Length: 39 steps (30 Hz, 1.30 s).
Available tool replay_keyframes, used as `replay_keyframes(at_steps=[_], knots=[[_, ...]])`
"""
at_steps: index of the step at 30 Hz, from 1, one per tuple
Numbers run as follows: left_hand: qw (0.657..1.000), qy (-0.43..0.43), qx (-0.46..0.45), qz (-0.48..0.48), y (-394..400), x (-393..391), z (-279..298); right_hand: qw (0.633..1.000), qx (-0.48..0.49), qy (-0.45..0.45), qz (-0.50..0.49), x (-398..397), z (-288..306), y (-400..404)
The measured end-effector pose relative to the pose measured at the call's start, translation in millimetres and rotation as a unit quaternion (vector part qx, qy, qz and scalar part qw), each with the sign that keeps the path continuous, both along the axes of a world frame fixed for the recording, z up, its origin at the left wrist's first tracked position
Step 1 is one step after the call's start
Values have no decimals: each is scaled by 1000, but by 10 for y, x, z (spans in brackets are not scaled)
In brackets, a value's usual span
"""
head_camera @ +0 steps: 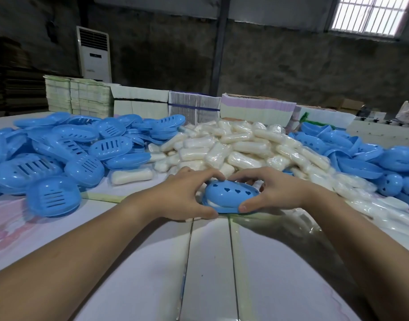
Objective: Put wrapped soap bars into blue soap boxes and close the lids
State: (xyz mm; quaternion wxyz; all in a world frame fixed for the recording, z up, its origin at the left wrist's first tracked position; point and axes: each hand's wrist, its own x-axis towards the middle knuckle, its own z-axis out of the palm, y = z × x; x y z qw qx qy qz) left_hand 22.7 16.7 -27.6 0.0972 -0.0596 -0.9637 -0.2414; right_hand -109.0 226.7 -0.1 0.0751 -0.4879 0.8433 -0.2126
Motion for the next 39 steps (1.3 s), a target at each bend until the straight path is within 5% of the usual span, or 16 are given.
replay_keyframes(at_steps=[12, 21, 35, 39], knots=[[996, 50, -74, 25, -44, -7, 13, 998, 56, -35, -8, -22, 85, -57], [994, 73, -83, 4, -26, -38, -54, 996, 31, 79, -32, 30, 6, -15], [950, 260, -174, -17, 76, -9, 11, 997, -8, -76, -2, 188, 213, -17], [946, 286, -150, -19, 184, -4, 61, 997, -44, -42, -40, 295, 226, 42]])
